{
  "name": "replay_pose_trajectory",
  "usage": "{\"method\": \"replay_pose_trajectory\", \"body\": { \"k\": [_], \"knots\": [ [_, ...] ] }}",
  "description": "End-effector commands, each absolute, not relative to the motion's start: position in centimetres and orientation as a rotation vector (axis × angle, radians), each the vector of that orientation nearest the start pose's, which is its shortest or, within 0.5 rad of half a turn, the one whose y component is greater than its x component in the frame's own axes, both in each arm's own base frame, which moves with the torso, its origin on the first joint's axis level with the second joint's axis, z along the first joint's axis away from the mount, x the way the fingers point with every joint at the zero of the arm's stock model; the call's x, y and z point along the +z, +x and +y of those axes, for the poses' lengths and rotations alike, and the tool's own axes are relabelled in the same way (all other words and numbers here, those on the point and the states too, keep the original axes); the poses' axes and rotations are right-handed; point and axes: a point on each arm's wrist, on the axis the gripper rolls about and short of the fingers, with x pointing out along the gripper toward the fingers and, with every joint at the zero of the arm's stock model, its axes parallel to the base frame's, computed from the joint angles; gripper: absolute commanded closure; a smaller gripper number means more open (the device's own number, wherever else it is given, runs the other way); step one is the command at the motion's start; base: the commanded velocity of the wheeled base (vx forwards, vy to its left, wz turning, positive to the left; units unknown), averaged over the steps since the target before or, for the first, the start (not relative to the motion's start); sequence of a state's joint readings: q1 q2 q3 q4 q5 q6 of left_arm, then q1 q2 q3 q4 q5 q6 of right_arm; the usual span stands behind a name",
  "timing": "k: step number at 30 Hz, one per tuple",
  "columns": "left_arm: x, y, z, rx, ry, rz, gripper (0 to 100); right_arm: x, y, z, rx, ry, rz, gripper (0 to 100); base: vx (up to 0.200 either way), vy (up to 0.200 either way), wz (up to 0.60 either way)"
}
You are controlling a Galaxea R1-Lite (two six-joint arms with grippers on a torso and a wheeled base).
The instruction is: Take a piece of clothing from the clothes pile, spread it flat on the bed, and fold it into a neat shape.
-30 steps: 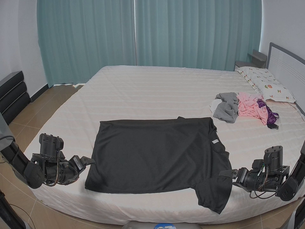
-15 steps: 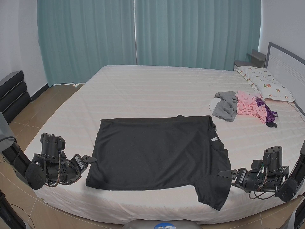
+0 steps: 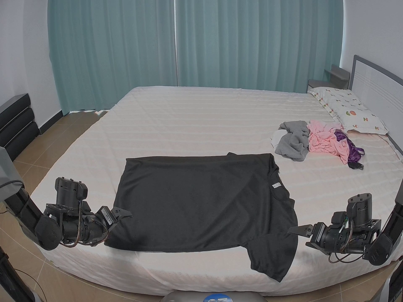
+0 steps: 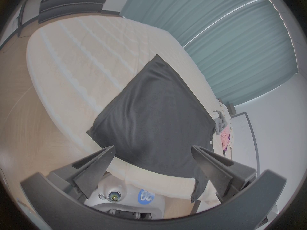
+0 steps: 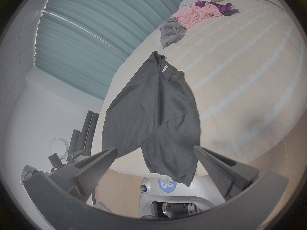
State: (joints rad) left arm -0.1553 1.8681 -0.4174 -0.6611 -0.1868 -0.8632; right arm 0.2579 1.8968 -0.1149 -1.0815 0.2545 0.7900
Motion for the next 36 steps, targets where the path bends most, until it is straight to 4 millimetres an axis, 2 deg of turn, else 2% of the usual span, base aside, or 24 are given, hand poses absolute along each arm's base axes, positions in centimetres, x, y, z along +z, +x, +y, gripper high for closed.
{"method": "replay_pose_trajectory", "body": {
  "k": [1, 9, 22, 34, 36],
  "knots": [
    [4.0, 25.3, -4.0, 0.035, -0.839, 0.930, 0, 3.0, 20.3, 5.9, 0.181, 0.737, 0.873, 0, 0.000, 0.000, 0.00],
    [2.4, 25.8, -3.3, 0.064, -0.845, 0.965, 0, 2.8, 20.3, 6.0, 0.178, 0.737, 0.882, 0, 0.000, 0.000, 0.00],
    [0.8, 26.7, -3.0, 0.093, -0.847, 0.974, 0, 2.4, 20.4, 6.0, 0.181, 0.739, 0.901, 0, 0.000, 0.000, 0.00],
    [0.7, 26.9, -2.9, 0.101, -0.844, 0.971, 0, 2.4, 20.4, 6.0, 0.180, 0.740, 0.902, 0, 0.000, 0.000, 0.00],
    [0.8, 26.3, -2.9, 0.105, -0.843, 0.987, 0, 2.4, 20.4, 6.0, 0.180, 0.740, 0.902, 0, 0.000, 0.000, 0.00]
  ]
}}
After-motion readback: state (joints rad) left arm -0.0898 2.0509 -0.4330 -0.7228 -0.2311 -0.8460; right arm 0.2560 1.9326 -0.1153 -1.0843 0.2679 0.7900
